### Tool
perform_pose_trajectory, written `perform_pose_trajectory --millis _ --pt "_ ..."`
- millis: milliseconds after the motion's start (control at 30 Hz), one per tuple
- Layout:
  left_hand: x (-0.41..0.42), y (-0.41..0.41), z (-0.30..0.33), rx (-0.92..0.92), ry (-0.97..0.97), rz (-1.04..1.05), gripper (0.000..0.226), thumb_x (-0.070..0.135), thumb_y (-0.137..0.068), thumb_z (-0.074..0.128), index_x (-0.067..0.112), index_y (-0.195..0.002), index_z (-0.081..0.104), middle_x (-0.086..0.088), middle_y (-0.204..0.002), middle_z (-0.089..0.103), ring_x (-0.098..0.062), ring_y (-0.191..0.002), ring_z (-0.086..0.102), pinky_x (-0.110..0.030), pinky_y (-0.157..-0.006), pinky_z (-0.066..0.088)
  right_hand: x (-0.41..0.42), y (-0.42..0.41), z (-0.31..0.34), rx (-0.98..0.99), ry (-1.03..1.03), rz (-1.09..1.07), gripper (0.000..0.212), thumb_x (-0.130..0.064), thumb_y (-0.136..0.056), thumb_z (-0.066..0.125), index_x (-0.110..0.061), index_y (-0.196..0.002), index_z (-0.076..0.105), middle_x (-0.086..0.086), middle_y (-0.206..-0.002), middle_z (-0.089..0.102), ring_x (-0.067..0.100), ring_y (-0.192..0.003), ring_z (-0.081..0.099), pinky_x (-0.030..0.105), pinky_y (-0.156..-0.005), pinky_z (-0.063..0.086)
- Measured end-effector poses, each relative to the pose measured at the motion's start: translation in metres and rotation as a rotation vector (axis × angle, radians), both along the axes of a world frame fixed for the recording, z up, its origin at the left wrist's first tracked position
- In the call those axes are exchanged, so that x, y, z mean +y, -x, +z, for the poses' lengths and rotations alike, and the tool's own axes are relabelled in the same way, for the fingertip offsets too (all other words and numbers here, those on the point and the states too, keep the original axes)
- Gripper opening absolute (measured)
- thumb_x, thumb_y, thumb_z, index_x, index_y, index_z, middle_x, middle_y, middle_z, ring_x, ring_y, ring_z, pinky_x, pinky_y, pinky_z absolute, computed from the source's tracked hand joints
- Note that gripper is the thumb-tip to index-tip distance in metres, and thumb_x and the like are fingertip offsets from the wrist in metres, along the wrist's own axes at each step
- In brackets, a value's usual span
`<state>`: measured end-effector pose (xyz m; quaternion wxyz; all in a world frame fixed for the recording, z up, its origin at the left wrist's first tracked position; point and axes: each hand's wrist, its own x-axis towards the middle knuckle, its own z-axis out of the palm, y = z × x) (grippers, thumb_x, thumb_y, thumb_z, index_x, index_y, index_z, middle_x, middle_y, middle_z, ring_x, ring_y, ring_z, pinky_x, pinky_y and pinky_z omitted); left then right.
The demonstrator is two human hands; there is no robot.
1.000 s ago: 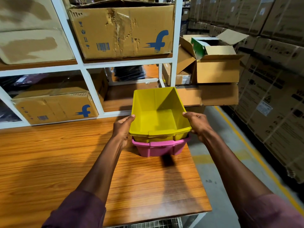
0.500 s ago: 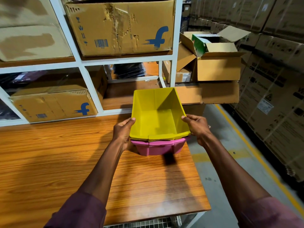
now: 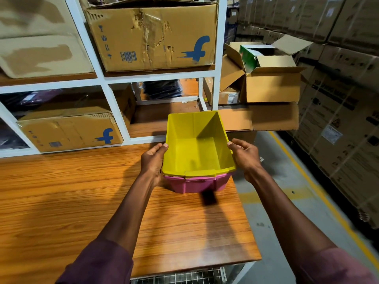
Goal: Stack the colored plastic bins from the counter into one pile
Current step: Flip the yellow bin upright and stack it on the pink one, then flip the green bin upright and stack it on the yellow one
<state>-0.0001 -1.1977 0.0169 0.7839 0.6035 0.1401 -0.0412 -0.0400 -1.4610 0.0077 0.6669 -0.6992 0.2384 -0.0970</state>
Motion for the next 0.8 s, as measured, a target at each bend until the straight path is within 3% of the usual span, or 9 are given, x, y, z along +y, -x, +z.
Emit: perform_pose_trajectory --millis 100,167,233,267,333,433,634,734,800 --pt "0.002 0.005 0.007 -0.024 0.007 -0.002 0.048 0.015 -0.094 0.069 0.003 -0.138 0.056 -0.014 -0.116 0.073 -0.019 -0.095 0.070 -0.022 -0.063 0.058 0.002 0.006 0.010 -0.058 0.072 -0.044 0.056 -0.046 -0.084 0.078 -0.017 -0.131 0.069 0.011 -0.122 0.074 0.025 -0.109 0.071 0.052 -0.099 0.058" --pt "0.002 0.013 0.013 -0.040 -0.001 -0.008 0.053 0.014 -0.095 0.068 0.004 -0.144 0.050 -0.008 -0.115 0.071 -0.009 -0.090 0.069 -0.016 -0.060 0.056 0.004 0.012 0.017 -0.106 0.120 -0.054 0.069 -0.061 -0.071 0.073 -0.021 -0.128 0.072 0.005 -0.117 0.076 0.022 -0.107 0.072 0.051 -0.098 0.058" --pt "0.002 0.023 0.019 -0.063 -0.017 -0.022 0.058 0.015 -0.096 0.066 0.007 -0.149 0.044 -0.003 -0.125 0.066 -0.001 -0.088 0.065 -0.012 -0.059 0.053 0.011 0.021 0.028 -0.136 0.159 -0.036 0.069 -0.061 -0.074 0.070 -0.021 -0.130 0.071 0.004 -0.118 0.075 0.021 -0.109 0.071 0.051 -0.101 0.057" --pt "0.003 0.030 0.021 -0.077 -0.029 -0.023 0.059 0.017 -0.096 0.066 0.008 -0.150 0.043 -0.001 -0.129 0.063 -0.001 -0.092 0.064 -0.011 -0.064 0.053 0.015 0.027 0.036 -0.149 0.178 -0.019 0.063 -0.056 -0.081 0.071 -0.020 -0.133 0.069 0.006 -0.122 0.074 0.021 -0.111 0.070 0.050 -0.102 0.056" --pt "0.007 0.042 0.023 -0.099 -0.051 -0.019 0.061 0.021 -0.095 0.067 0.012 -0.151 0.043 -0.001 -0.140 0.059 -0.010 -0.116 0.060 -0.020 -0.088 0.048 0.024 0.038 0.046 -0.182 0.208 0.032 0.055 -0.047 -0.092 0.070 -0.018 -0.139 0.066 0.010 -0.129 0.072 0.021 -0.115 0.068 0.048 -0.104 0.055" --pt "0.016 0.064 0.022 -0.121 -0.040 0.008 0.064 0.025 -0.093 0.070 0.015 -0.151 0.044 -0.003 -0.148 0.054 -0.016 -0.136 0.048 -0.031 -0.105 0.037 0.042 0.056 0.053 -0.209 0.230 0.123 0.057 -0.051 -0.094 0.068 -0.022 -0.142 0.062 0.010 -0.134 0.069 0.022 -0.118 0.066 0.050 -0.103 0.055" --pt "0.053 0.128 0.018 -0.133 -0.030 0.121 0.068 0.025 -0.093 0.070 0.018 -0.153 0.040 -0.005 -0.149 0.053 -0.018 -0.136 0.049 -0.032 -0.105 0.036 0.103 0.096 0.046 -0.189 0.209 0.316 0.078 -0.073 -0.074 0.066 -0.032 -0.140 0.062 0.004 -0.128 0.071 0.022 -0.111 0.070 0.050 -0.095 0.059" --pt "0.087 0.162 0.012 -0.127 -0.038 0.198 0.068 0.024 -0.093 0.071 0.018 -0.154 0.040 -0.006 -0.147 0.055 -0.013 -0.124 0.052 -0.031 -0.106 0.037 0.143 0.113 0.037 -0.174 0.206 0.398 0.061 -0.058 -0.089 0.070 -0.027 -0.141 0.063 0.002 -0.119 0.072 0.014 -0.104 0.068 0.041 -0.089 0.058" --pt "0.118 0.183 0.002 -0.125 -0.062 0.231 0.070 0.025 -0.093 0.070 0.018 -0.155 0.038 -0.007 -0.150 0.052 -0.013 -0.127 0.050 -0.034 -0.110 0.036 0.173 0.123 0.028 -0.151 0.196 0.459 0.063 -0.058 -0.087 0.071 -0.024 -0.140 0.063 0.004 -0.120 0.073 0.013 -0.096 0.066 0.035 -0.083 0.053"
